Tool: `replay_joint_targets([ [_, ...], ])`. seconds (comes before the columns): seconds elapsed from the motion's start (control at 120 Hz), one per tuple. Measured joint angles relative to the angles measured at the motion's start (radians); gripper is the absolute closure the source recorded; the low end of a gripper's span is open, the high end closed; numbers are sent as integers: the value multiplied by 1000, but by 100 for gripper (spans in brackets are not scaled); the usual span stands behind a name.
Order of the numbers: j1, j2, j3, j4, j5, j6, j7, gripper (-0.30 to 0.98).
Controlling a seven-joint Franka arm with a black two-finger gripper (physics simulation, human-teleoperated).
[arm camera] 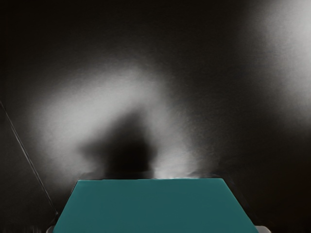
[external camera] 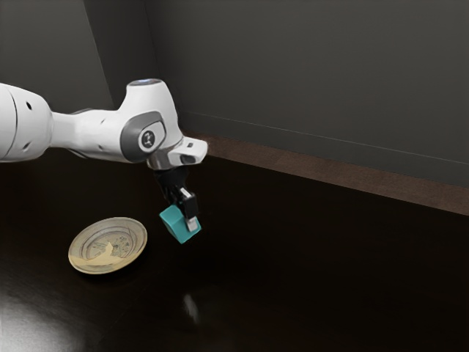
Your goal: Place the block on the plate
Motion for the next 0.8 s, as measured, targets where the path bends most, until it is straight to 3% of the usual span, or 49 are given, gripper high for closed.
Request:
replay_joint_targets([
  [0.408, 2, -64, 224, -99, 62, -4, -1, 28],
  [0.8, 6, 57, 334, -66, 107, 34, 2, 28],
])
